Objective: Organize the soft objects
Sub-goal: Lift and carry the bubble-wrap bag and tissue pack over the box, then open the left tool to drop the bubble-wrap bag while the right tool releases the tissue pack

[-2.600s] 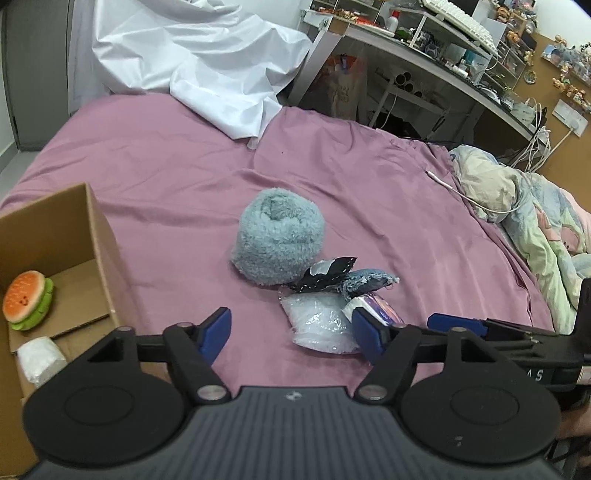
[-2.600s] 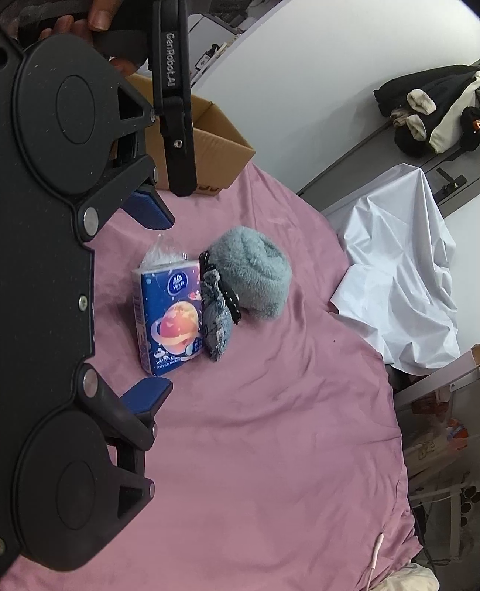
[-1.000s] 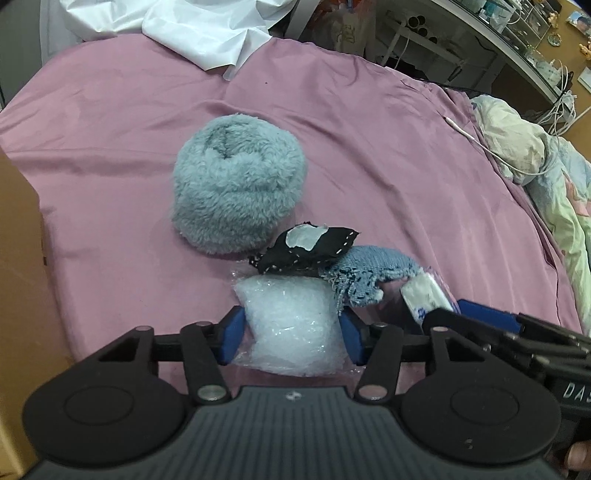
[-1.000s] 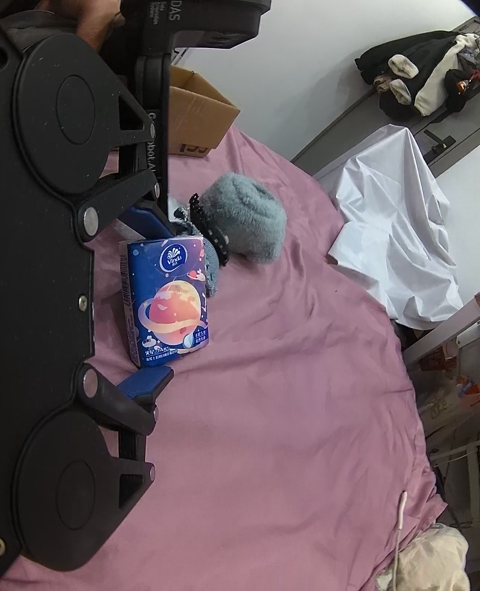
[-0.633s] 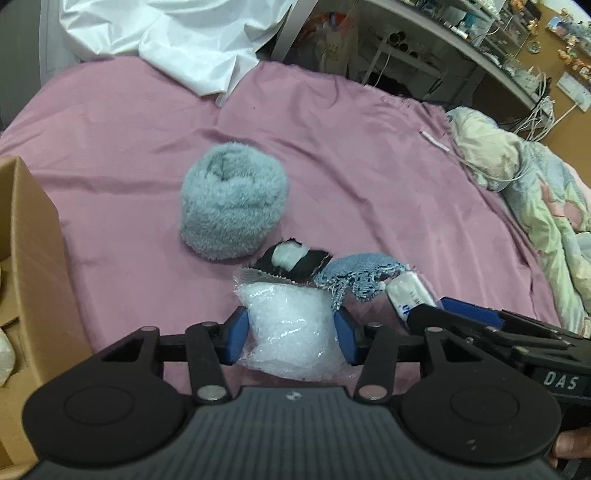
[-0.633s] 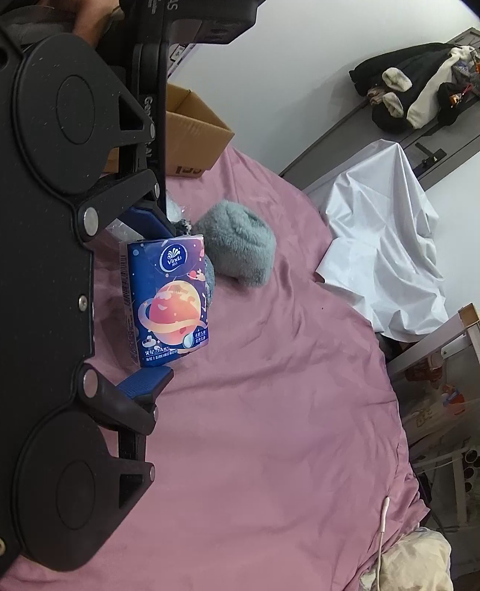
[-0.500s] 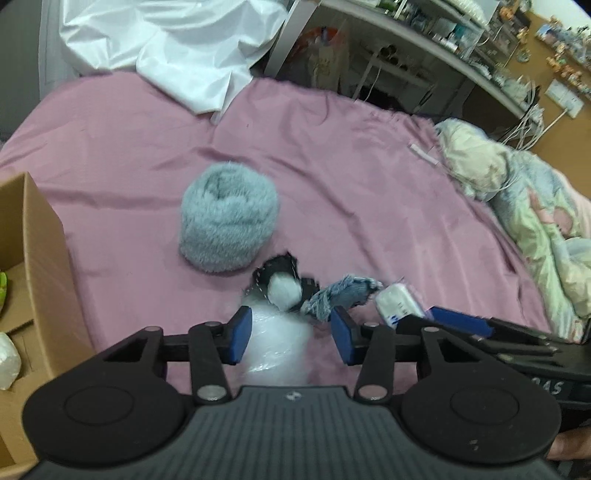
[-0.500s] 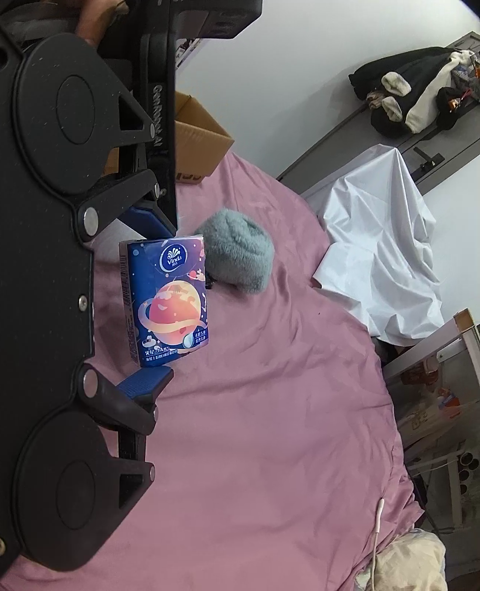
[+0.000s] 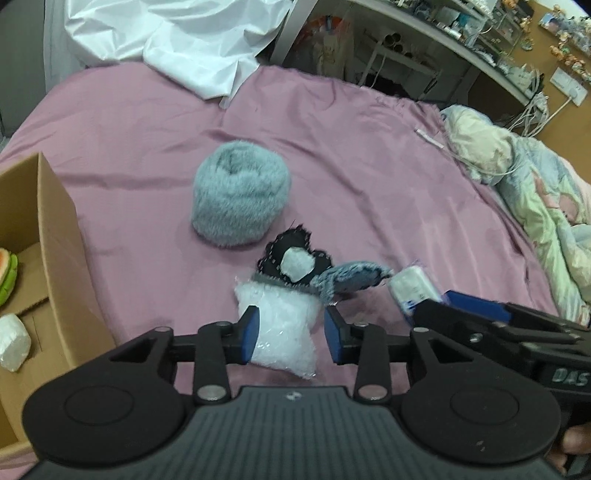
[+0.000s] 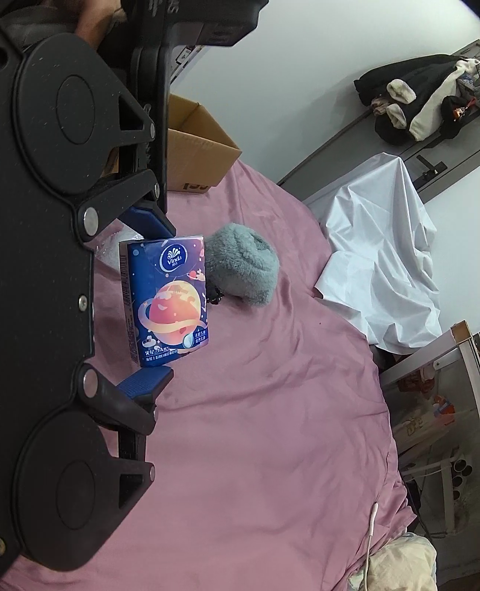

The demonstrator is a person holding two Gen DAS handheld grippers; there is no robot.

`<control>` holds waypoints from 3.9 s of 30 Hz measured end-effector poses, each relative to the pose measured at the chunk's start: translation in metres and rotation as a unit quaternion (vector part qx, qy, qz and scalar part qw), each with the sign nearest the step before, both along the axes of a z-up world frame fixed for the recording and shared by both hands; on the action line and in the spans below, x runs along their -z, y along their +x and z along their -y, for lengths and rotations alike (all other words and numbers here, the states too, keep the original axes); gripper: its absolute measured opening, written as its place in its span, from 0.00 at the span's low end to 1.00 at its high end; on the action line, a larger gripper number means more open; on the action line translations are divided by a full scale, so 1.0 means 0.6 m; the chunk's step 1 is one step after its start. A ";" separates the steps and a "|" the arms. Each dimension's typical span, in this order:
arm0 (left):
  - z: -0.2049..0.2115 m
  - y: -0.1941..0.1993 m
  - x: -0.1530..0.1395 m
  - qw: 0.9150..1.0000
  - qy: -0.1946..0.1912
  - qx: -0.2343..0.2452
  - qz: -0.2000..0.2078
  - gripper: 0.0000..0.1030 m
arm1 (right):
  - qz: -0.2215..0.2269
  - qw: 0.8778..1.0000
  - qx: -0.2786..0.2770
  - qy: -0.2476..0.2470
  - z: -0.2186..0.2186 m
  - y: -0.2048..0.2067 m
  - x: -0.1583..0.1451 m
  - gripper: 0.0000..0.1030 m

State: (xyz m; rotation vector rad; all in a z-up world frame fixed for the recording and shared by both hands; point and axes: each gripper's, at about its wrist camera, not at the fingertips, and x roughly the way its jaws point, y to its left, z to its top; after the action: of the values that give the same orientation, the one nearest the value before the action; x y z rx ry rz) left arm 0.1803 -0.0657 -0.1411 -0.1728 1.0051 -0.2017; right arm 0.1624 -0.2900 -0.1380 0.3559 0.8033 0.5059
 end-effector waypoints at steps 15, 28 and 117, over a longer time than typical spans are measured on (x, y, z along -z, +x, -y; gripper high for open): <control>0.000 0.025 0.058 0.999 -0.007 -0.016 -0.044 0.57 | -0.008 1.000 0.019 -0.009 0.010 0.011 0.012 0.70; -0.004 0.015 0.029 1.000 -0.006 -0.016 -0.025 0.38 | 0.001 1.000 0.015 -0.002 0.013 0.006 0.000 0.70; -0.247 -0.080 -0.064 0.992 0.087 -0.073 0.063 0.41 | 0.087 0.991 -0.098 -0.015 -0.260 -0.020 -0.112 0.70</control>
State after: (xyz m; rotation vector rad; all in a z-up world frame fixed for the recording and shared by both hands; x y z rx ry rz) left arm 0.1322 0.0823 -0.1029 -0.0729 0.8746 0.0088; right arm 0.1505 -0.1341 -0.0707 0.2014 0.6784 0.6986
